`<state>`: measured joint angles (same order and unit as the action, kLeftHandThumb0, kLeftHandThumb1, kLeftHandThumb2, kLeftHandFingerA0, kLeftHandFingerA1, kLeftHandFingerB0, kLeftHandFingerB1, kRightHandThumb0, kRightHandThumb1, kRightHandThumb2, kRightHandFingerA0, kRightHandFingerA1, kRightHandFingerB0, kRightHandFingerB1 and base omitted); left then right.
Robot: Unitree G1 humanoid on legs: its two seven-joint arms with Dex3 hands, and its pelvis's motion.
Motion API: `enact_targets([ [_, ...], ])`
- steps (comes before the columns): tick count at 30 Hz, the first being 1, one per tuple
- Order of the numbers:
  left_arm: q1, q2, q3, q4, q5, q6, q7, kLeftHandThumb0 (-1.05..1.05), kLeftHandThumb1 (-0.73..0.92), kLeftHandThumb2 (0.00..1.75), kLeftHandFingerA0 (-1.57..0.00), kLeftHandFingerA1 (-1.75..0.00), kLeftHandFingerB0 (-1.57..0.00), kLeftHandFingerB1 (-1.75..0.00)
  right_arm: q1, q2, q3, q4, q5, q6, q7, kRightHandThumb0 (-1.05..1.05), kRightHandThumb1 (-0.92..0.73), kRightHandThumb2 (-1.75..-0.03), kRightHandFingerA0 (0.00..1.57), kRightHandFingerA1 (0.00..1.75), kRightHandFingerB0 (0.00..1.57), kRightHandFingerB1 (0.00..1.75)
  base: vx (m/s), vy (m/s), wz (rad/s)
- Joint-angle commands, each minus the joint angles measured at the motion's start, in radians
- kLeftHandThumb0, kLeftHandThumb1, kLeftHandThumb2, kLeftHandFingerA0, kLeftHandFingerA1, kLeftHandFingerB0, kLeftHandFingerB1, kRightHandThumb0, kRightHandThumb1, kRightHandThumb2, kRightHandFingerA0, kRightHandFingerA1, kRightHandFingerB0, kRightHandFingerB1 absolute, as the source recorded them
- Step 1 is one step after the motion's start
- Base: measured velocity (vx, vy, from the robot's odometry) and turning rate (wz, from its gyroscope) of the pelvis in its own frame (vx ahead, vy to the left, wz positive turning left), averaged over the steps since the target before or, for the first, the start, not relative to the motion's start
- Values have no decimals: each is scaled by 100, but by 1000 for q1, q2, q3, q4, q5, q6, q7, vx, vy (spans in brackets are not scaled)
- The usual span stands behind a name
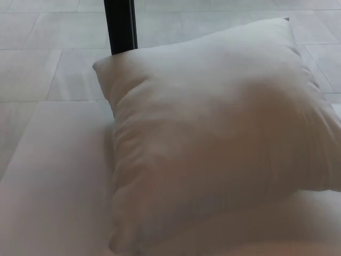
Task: The robot uses its left hand to press on the left side of the pillow kept in the middle of the desk and uses its right hand to lift up and the right side of the pillow and turn it over
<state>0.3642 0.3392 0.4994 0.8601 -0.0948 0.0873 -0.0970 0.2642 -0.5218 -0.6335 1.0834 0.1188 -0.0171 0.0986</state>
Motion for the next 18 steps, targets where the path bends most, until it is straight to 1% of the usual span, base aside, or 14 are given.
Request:
enact_targets([
  [1, 36, 60, 209, -54, -214, 3, -56, -59, -4, 89, -51, -70, -9, -78, -40, -114, -293, 107, 303, -36, 53, -68, -59, -58, 62, 85, 27, 46, 0, 0, 0],
  [7, 31, 49, 231, -68, -190, 15, -61, -59, -4, 89, -51, -70, -9, -78, -48, -116, -329, 130, 276, -41, 64, -68, -59, -58, 62, 85, 27, 46, 0, 0, 0],
  [8, -206, 178, 363, -87, -374, 128, -114, -105, 49, 68, -55, -54, -28, -121, -238, -231, -334, -23, 333, 63, 144, -98, -80, -65, 39, 42, 27, 38, 0, 0, 0],
  [9, -315, 221, 410, -162, -450, 170, -116, -105, 51, 68, -59, -56, -27, -120, -349, -288, -336, -104, 365, 107, 185, -97, -80, -64, 39, 42, 28, 36, 0, 0, 0],
  [10, -332, 214, 407, -218, -459, 176, -111, -105, 33, 91, -45, -50, -34, -100, -382, -293, -335, -127, 375, 111, 190, -95, -79, -64, 41, 45, 29, 36, 0, 0, 0],
  [11, -350, 211, 410, -252, -470, 188, -115, -105, 33, 91, -45, -50, -34, -100, -409, -294, -335, -146, 381, 115, 192, -95, -79, -64, 41, 45, 29, 36, 0, 0, 0],
  [12, -388, 180, 407, -426, -532, 229, -79, -105, 49, 61, -43, -50, -44, -81, -465, -295, -306, -251, 396, 147, 198, -93, -83, -65, 48, 44, 29, 35, 0, 0, 0],
  [13, -403, 175, 402, -473, -546, 243, -65, -105, 52, 59, -48, -53, -44, -72, -485, -294, -295, -287, 403, 163, 198, -98, -67, -82, 45, 50, 24, 42, 0, 0, 0],
  [14, -422, 168, 402, -521, -552, 265, -50, -105, 52, 59, -48, -53, -44, -72, -507, -290, -287, -327, 408, 187, 197, -98, -67, -82, 45, 50, 24, 42, 0, 0, 0],
  [15, -450, 171, 388, -555, -543, 278, -34, -105, 53, 60, -51, -51, -45, -64, -536, -273, -277, -380, 419, 196, 181, -97, -78, -65, 59, 49, 32, 39, 0, 0, 0],
  [16, -486, 173, 363, -617, -552, 293, -35, -101, 42, 88, -46, -58, -35, -57, -574, -253, -245, -467, 425, 216, 165, -98, -76, -67, 70, 51, 36, 45, 0, 0, 0],
  [17, -520, 168, 333, -681, -551, 311, -15, -102, 39, 89, -60, -64, -45, -62, -609, -235, -209, -528, 422, 228, 154, -95, -58, -102, 75, 59, 47, 59, 0, 0, 0],
  [18, -545, 161, 309, -732, -544, 329, 12, -102, 39, 89, -60, -64, -45, -62, -636, -223, -182, -565, 416, 235, 149, -95, -58, -102, 75, 59, 47, 59, 0, 0, 0],
])
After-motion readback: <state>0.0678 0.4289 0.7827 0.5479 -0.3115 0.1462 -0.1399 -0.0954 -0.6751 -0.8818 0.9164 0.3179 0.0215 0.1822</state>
